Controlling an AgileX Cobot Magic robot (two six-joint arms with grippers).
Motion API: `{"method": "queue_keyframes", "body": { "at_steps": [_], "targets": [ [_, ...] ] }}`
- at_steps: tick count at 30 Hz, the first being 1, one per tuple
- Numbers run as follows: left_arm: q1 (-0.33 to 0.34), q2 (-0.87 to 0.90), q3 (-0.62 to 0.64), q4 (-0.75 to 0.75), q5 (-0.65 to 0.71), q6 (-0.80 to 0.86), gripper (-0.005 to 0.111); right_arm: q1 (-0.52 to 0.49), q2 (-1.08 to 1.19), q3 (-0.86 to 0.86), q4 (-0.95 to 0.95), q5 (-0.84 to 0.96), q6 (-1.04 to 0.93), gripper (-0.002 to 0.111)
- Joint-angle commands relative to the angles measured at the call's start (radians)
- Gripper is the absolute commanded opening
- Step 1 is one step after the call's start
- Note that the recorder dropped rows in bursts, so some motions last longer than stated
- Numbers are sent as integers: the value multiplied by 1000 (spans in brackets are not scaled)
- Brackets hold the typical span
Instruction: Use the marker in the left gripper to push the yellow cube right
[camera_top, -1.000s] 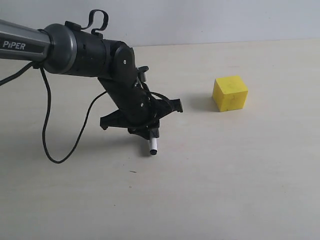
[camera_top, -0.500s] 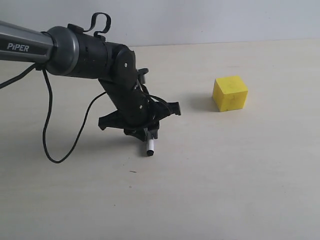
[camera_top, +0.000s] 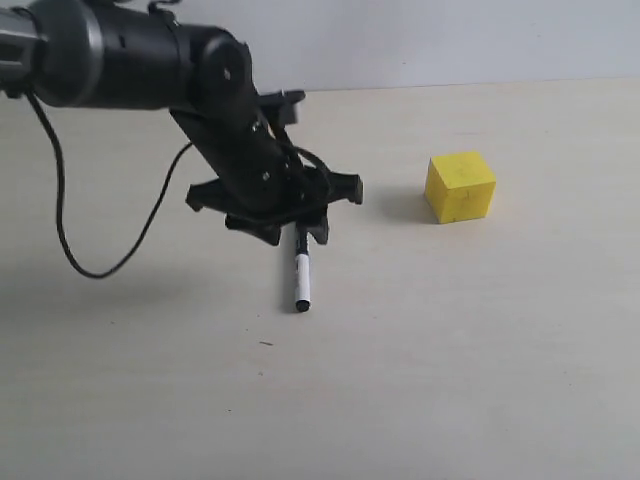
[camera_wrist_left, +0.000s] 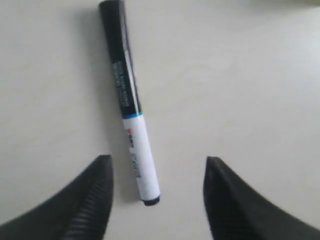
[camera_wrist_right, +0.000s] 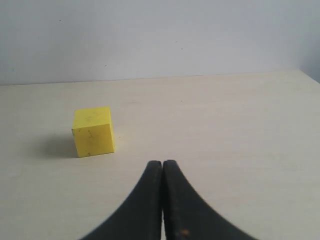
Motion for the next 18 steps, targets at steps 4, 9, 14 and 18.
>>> {"method": "queue_keyframes", "body": {
  "at_steps": [4, 9, 14, 18],
  "targets": [
    [-39, -328, 236, 12, -112, 237, 1, -5, -6, 5, 0, -5, -7, 0],
    [-57, -641, 597, 8, -468, 239, 0, -5, -6, 5, 0, -5, -7, 0],
    [-57, -885, 799, 8, -418, 239, 0, -5, -6, 5, 0, -5, -7, 0],
    [-57, -997, 871, 8, -416, 239, 0, -5, -6, 5, 0, -5, -7, 0]
  ]
}}
